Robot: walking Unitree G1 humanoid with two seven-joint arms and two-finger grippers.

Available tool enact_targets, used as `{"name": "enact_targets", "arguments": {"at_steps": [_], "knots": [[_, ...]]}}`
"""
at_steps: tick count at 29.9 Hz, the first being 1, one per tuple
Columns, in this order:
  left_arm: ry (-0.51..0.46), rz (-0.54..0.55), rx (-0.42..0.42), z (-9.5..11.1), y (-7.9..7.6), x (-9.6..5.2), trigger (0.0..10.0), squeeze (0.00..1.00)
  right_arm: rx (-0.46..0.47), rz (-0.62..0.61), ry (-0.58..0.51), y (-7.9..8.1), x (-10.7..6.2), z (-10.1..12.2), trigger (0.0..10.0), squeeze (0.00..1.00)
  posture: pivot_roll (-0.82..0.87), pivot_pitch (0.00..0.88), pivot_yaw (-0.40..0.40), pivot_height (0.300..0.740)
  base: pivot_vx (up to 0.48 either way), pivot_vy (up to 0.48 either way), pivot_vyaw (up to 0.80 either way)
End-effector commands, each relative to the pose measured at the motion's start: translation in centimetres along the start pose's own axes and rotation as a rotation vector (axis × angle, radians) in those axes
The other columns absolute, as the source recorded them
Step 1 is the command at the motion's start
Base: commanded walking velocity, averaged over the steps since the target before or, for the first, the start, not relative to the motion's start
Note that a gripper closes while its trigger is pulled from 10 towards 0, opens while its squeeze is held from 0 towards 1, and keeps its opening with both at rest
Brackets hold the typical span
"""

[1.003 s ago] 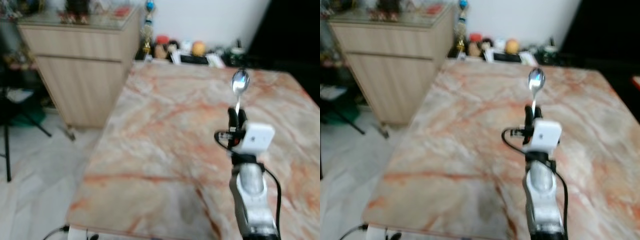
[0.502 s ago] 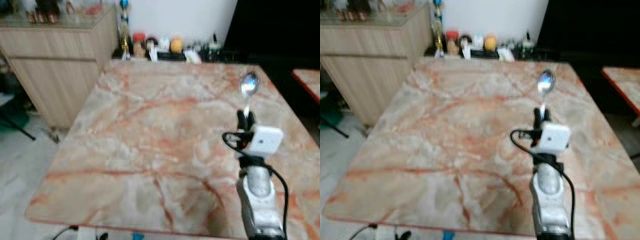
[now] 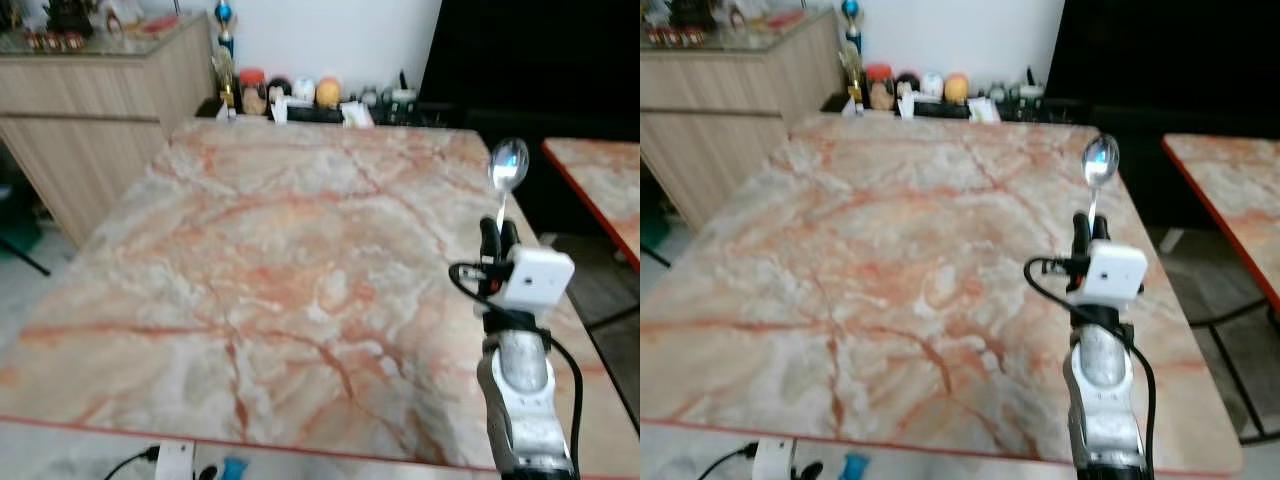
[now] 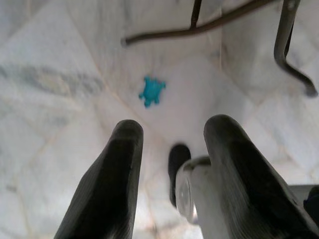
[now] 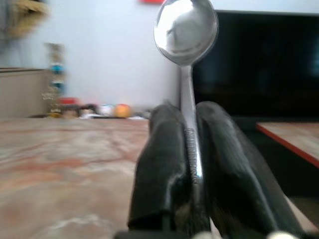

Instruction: Setting the table

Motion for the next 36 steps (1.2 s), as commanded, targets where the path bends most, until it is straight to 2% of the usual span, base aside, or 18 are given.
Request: {"name": "enact_targets", "arguments": {"at_steps": [1,13,36], "knots": [[0.005,0.001,0.003,-0.1,0.1,0.0,10.0,0.00,-0.014,-0.019,-0.035,-0.6,0.4,0.9,10.0,0.00,0.05,0.001,-0.030,0.740,0.000,-0.319,0.00],[0.019,0.003,0.013,-0.4,0.3,-0.1,10.0,0.00,-0.025,-0.017,-0.085,-0.7,1.8,2.3,10.0,0.00,0.05,0.000,-0.022,0.740,0.000,-0.313,0.00],[0.032,0.015,0.013,-0.7,0.6,-0.2,10.0,0.00,-0.038,-0.006,-0.091,-0.5,1.9,2.4,10.0,0.00,0.04,0.000,-0.015,0.740,0.000,-0.311,0.00]]}}
Point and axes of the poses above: a point about 5 cm out from each wrist's last joint towards the gripper, its own x axis pointing out of the wrist towards the gripper, its own z axis along the axis of the wrist's last joint, y = z × x, the point moved 2 cm from there along x, pointing out of the wrist towards the gripper, and after that the axes turned 8 degrees about -x, right-handed, at the moved point
